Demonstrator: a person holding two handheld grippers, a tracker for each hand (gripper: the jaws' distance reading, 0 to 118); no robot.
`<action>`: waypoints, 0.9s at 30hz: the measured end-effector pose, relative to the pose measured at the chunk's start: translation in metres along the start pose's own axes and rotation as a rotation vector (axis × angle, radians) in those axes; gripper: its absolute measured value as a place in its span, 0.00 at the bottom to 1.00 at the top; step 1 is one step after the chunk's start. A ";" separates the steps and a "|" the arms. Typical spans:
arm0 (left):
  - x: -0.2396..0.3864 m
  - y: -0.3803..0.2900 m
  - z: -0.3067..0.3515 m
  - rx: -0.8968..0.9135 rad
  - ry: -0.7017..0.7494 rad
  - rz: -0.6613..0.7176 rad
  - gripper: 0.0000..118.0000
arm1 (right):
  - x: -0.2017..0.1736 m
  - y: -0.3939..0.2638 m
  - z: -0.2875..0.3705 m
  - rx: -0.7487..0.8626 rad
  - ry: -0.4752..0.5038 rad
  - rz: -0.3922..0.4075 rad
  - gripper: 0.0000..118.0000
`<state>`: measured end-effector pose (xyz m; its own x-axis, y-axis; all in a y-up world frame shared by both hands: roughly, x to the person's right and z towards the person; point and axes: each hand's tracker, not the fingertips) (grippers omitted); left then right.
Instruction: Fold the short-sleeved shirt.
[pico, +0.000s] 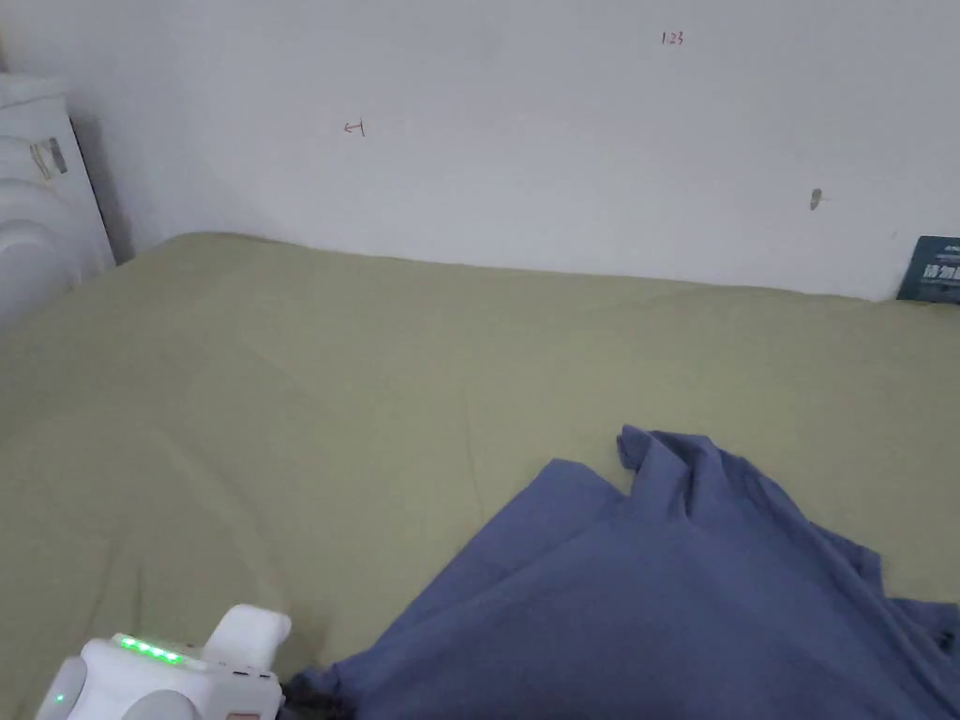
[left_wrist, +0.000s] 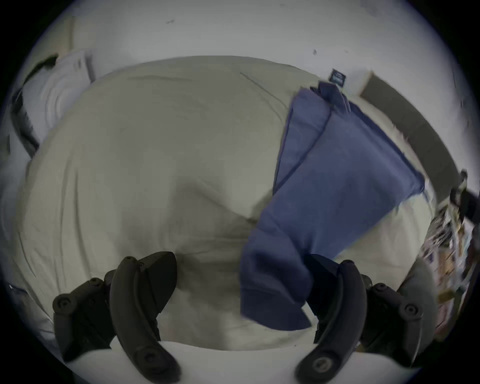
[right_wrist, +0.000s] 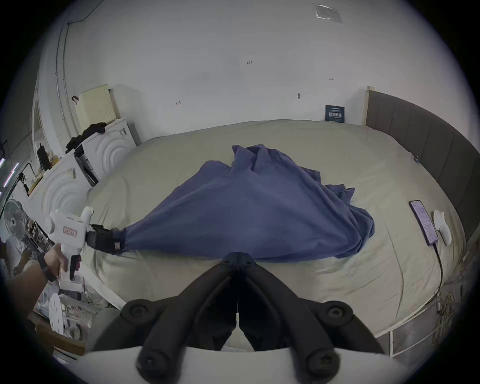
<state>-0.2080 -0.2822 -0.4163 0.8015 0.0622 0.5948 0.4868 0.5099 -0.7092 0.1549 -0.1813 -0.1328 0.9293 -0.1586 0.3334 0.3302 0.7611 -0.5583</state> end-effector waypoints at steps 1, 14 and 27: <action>0.000 0.000 0.004 0.007 -0.005 0.020 0.64 | 0.000 0.002 -0.002 -0.001 -0.003 -0.001 0.02; 0.018 0.002 0.026 0.115 -0.111 0.060 0.02 | 0.059 0.130 -0.140 0.006 0.111 0.175 0.02; 0.023 0.012 0.019 0.059 -0.129 0.125 0.02 | 0.104 0.282 -0.387 -0.425 0.256 0.438 0.79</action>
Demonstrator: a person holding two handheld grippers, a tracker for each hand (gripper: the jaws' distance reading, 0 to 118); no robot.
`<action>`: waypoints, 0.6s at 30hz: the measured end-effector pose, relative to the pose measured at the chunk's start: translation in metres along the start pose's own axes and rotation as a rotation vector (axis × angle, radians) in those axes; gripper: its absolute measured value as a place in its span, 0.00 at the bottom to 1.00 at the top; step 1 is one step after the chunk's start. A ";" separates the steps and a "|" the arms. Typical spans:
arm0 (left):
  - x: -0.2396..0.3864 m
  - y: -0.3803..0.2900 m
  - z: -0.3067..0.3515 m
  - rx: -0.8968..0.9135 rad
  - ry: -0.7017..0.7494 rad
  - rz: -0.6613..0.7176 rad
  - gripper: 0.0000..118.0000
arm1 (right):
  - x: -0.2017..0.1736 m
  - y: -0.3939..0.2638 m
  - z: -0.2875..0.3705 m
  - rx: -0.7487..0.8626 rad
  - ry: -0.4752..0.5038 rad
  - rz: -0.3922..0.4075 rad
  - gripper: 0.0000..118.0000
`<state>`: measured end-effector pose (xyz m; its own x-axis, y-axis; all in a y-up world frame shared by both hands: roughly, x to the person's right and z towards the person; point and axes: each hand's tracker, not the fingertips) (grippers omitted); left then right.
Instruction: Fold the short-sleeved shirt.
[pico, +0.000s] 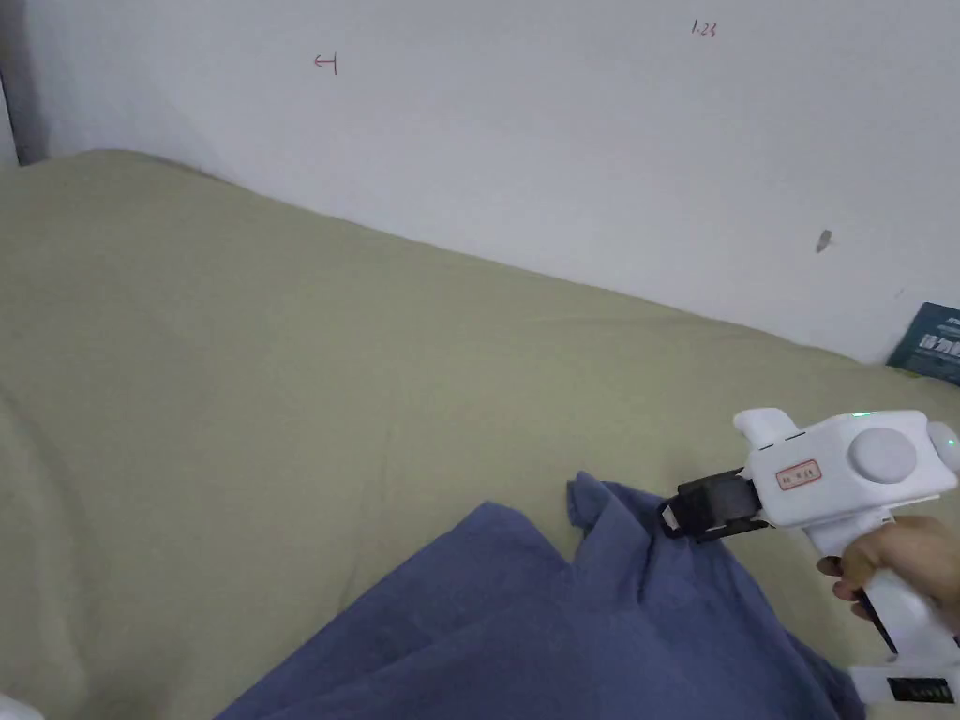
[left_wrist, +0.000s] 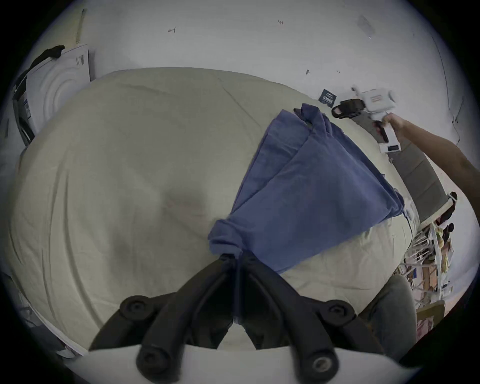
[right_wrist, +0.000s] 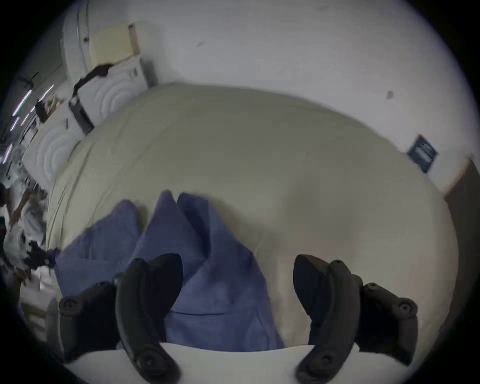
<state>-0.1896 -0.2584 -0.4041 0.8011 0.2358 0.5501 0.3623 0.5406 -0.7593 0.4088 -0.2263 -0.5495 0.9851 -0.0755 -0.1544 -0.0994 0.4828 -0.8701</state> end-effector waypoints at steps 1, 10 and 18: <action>0.002 0.001 -0.001 -0.011 0.004 -0.013 0.02 | -0.009 -0.002 -0.006 -0.044 -0.004 0.042 0.79; 0.003 0.004 -0.008 -0.020 -0.025 -0.015 0.02 | -0.029 -0.003 -0.009 -0.036 -0.022 0.060 0.02; -0.003 0.043 0.035 0.124 -0.070 0.010 0.02 | -0.055 -0.003 0.100 0.225 -0.049 0.081 0.02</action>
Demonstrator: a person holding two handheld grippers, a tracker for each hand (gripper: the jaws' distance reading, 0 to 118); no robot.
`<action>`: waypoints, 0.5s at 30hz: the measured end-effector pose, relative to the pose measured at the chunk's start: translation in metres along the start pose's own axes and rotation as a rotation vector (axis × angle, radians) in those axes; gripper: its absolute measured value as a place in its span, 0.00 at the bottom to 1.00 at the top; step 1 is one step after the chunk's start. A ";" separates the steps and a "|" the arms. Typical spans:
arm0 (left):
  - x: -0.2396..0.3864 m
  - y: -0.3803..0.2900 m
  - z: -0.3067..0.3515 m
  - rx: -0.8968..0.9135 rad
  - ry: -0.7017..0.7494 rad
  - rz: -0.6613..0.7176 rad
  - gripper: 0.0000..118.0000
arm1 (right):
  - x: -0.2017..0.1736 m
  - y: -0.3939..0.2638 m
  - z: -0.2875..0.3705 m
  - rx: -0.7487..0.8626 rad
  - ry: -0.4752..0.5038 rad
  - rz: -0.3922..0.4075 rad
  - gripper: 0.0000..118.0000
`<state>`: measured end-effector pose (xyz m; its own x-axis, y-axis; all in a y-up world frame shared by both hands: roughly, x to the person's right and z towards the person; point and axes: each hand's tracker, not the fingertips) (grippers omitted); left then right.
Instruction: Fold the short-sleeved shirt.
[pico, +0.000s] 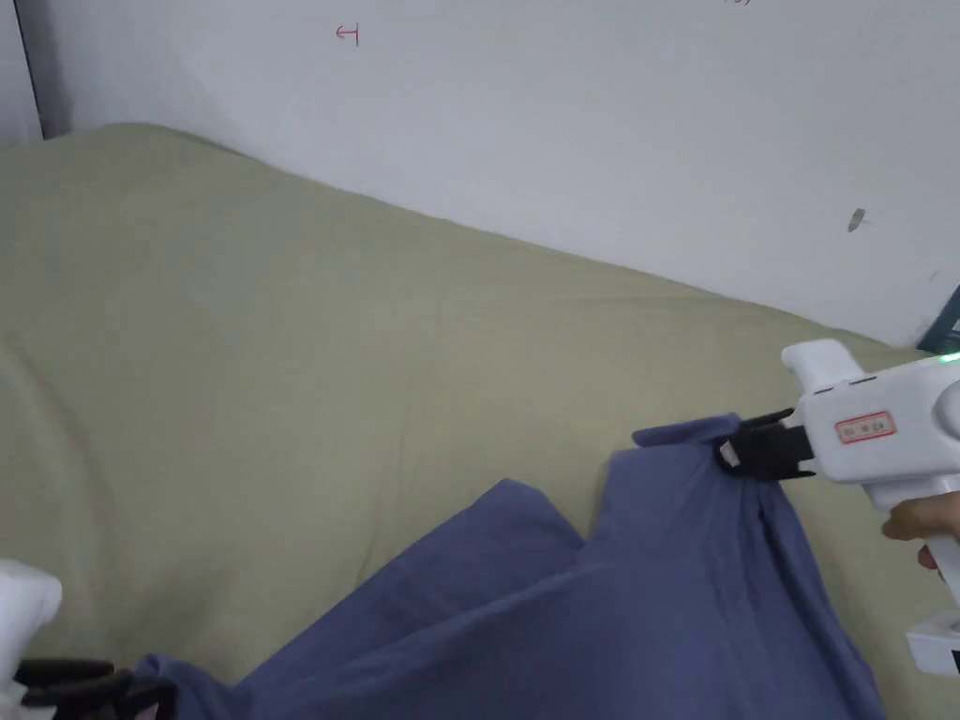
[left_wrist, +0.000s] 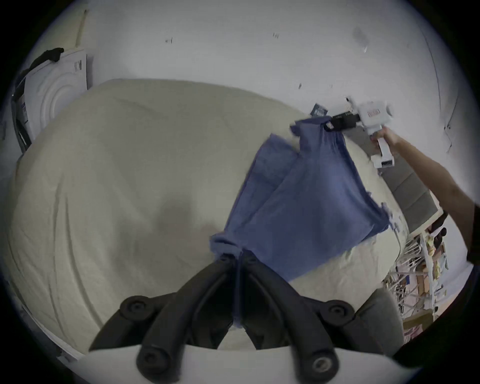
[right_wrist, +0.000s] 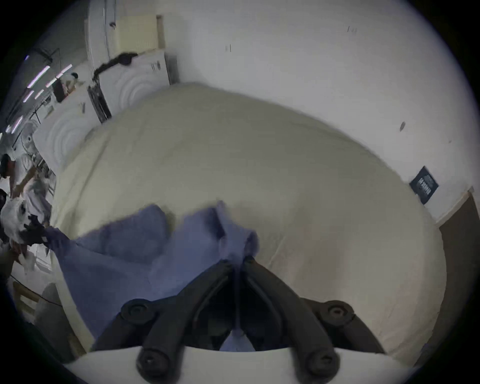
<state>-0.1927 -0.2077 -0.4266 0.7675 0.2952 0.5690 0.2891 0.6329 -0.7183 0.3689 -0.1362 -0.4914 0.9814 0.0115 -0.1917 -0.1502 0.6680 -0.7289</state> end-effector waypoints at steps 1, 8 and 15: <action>0.000 0.010 0.007 0.037 0.012 -0.018 0.02 | -0.002 0.004 0.017 0.048 -0.016 -0.007 0.02; 0.017 0.101 0.043 0.165 0.023 -0.176 0.02 | 0.005 0.046 0.128 0.285 -0.124 0.004 0.02; 0.029 0.215 0.062 0.257 0.052 -0.260 0.02 | 0.022 0.105 0.218 0.525 -0.323 0.012 0.02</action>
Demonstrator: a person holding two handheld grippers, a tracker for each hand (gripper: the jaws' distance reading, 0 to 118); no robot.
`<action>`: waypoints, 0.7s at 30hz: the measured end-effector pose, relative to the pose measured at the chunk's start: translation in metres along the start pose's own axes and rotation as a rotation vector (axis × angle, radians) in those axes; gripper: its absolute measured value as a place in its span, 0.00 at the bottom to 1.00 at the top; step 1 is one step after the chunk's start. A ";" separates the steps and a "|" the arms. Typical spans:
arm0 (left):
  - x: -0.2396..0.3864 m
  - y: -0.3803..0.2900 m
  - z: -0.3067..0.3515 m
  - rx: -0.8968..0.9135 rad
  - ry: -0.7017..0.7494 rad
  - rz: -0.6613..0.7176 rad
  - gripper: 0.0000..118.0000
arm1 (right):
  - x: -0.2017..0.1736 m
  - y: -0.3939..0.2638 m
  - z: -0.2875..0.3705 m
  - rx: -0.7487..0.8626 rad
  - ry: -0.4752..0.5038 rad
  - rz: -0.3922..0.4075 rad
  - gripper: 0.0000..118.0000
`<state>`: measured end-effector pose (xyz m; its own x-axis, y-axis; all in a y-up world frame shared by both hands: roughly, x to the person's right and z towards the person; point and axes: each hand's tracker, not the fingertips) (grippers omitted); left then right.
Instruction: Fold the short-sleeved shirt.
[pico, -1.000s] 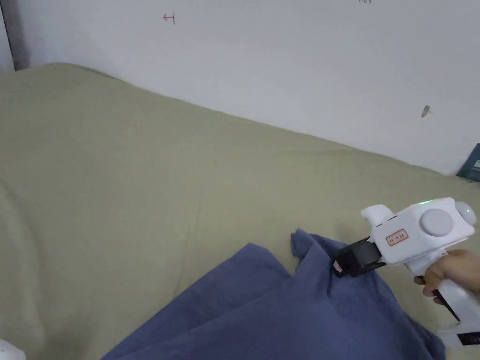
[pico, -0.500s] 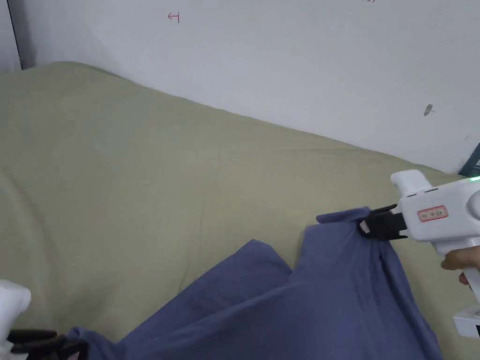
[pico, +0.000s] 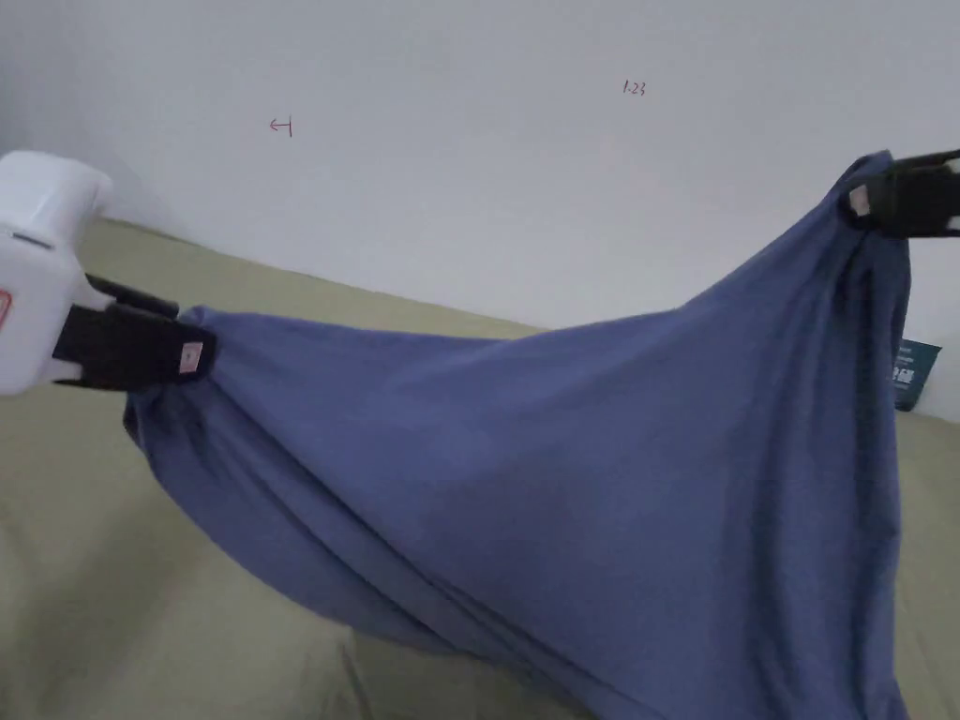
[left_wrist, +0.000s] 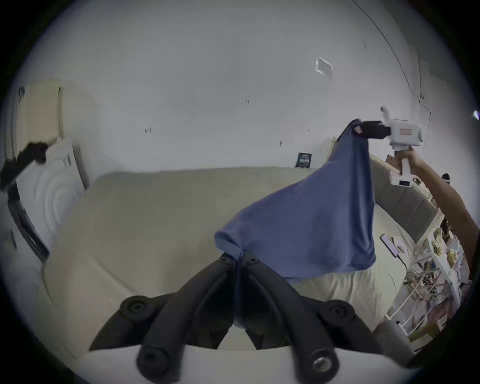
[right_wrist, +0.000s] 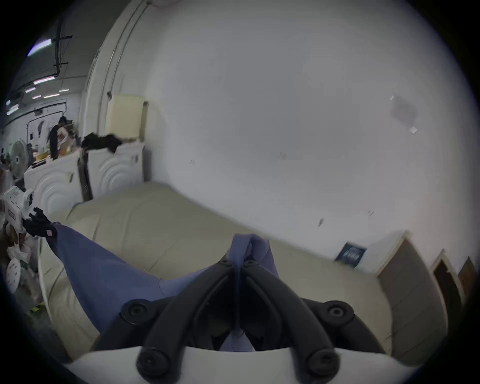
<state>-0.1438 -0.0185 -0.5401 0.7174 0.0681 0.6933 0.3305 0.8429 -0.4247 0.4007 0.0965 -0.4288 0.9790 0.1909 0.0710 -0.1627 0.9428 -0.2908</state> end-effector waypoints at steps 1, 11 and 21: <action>-0.002 0.018 -0.004 0.015 0.035 -0.030 0.02 | 0.005 0.015 0.002 0.010 -0.026 0.001 0.02; -0.026 0.182 -0.040 0.119 0.151 -0.022 0.02 | 0.056 0.123 -0.009 0.091 -0.294 -0.080 0.02; -0.024 0.294 -0.041 0.287 0.273 -0.058 0.02 | 0.065 0.200 -0.005 0.311 -0.405 -0.037 0.02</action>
<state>-0.0387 0.2057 -0.7061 0.8519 -0.0962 0.5148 0.2184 0.9587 -0.1821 0.4323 0.2959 -0.4872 0.8691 0.1883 0.4574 -0.2180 0.9759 0.0124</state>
